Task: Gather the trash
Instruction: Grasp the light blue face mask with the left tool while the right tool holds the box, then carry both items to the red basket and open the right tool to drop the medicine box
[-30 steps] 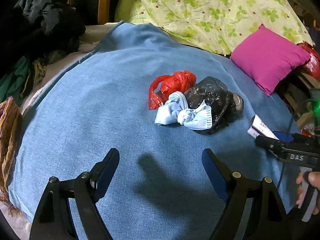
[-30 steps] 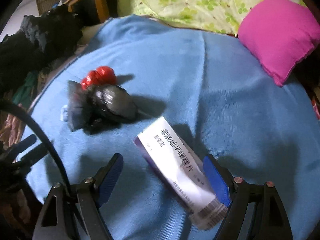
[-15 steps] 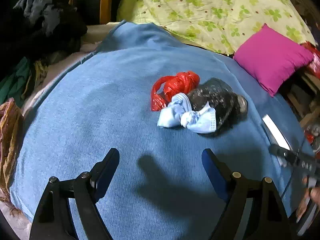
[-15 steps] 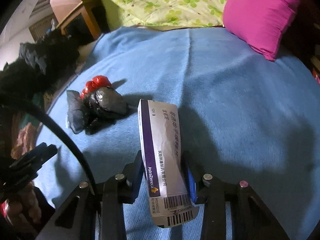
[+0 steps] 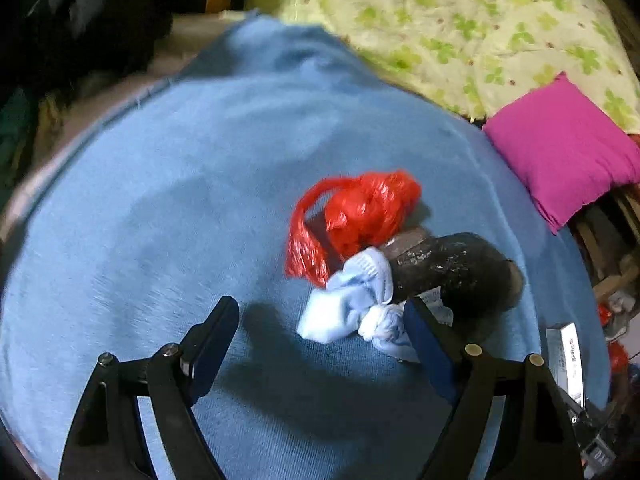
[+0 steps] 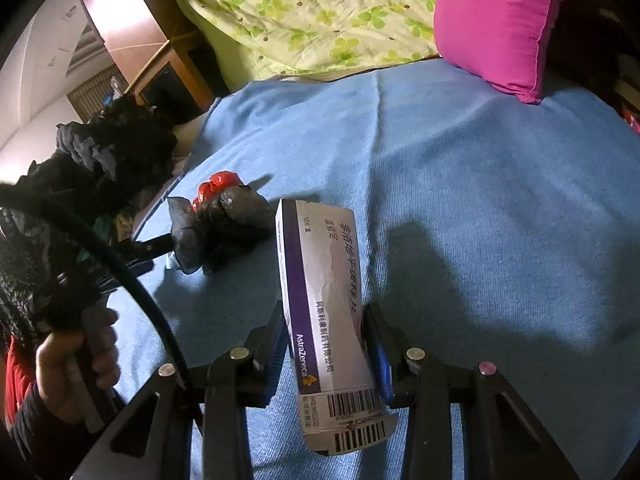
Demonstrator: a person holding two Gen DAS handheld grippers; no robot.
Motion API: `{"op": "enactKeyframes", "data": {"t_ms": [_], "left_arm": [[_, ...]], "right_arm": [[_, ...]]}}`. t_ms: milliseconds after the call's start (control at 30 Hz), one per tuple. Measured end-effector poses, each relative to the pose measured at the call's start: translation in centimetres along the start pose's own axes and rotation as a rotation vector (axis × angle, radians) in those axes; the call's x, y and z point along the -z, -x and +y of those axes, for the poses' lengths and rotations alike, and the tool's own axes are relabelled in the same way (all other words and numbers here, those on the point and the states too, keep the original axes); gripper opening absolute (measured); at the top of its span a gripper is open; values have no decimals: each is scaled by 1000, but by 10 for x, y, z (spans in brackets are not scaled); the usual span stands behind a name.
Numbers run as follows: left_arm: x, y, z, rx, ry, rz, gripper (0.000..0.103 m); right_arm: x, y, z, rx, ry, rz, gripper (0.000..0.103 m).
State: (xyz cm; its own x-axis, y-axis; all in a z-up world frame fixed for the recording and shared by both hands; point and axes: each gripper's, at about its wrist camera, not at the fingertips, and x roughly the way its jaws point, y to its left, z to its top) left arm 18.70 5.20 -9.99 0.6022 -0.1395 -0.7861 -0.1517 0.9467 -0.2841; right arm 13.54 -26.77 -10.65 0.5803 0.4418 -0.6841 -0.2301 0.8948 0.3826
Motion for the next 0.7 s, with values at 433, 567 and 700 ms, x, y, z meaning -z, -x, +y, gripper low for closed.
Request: {"op": "enactKeyframes", "data": {"t_ms": [433,567,700], "left_arm": [[9,14,-9,115,-85,-9,22],[15,37,-5,107,-109,-52,20],[17,59,4,101,-98,-90,20]], "right_arm": [[4,11,-4,-2,-33,-38,40],[7,18,-3,-5,-40,-56,40],[14,26,-1,-9,-51,-68,40]]}}
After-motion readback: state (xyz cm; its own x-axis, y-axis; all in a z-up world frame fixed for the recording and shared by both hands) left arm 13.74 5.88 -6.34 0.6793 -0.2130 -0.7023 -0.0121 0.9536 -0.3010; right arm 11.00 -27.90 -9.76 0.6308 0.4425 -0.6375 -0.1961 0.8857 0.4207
